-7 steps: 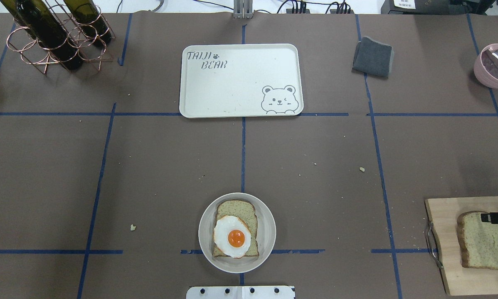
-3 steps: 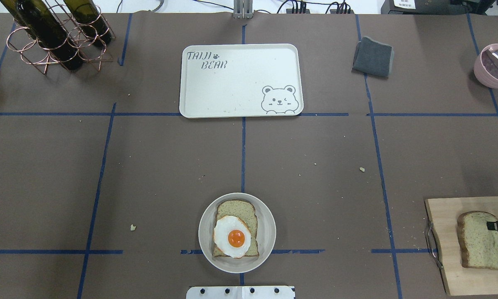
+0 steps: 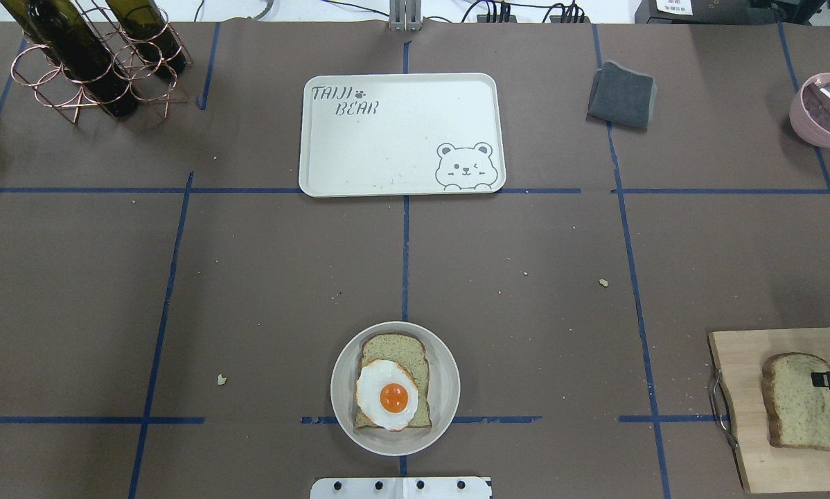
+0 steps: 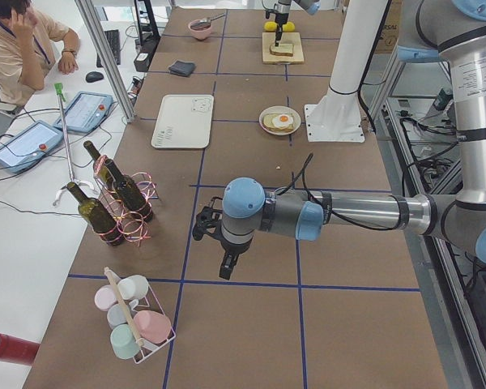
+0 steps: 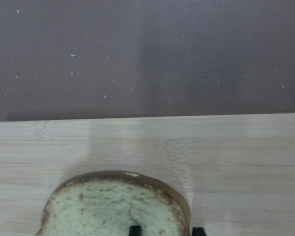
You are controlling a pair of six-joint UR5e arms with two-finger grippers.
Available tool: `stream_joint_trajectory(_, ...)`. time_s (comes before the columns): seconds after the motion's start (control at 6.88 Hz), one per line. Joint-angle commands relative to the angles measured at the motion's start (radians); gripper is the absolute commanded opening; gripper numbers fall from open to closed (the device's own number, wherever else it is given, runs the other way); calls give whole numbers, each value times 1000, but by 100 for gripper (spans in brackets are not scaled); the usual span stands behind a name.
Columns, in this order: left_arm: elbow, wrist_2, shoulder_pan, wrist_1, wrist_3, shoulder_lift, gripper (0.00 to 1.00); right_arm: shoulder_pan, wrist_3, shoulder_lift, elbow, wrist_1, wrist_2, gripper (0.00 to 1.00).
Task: Make sandwich and place on tray
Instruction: 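Grasp the bread slice on the wooden board with the right gripper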
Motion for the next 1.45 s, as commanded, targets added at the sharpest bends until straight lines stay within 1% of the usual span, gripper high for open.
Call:
stream_joint_trajectory(0.0,0,0,0,-1,0,0,100,-4,-12,0,0,0,0,0)
stream_joint_trajectory(0.58,-2,0,0,-1,0,0,100,0,-14,0,6,71,31,0)
stream_joint_trajectory(0.73,0,-6,0,-1,0,0,100,2,-5,9,32,74,67,0)
stream_joint_trajectory(0.87,0,-6,0,-1,0,2,100,41,1,17,81,74,145,0)
stream_joint_trajectory(1.02,-2,-6,0,-1,0,2,100,127,2,43,98,71,252,0)
stream_joint_trajectory(1.16,-2,-6,0,-1,0,2,100,226,3,88,98,68,384,0)
stream_joint_trajectory(1.31,0,-8,0,-1,0,0,100,276,2,134,98,59,441,0)
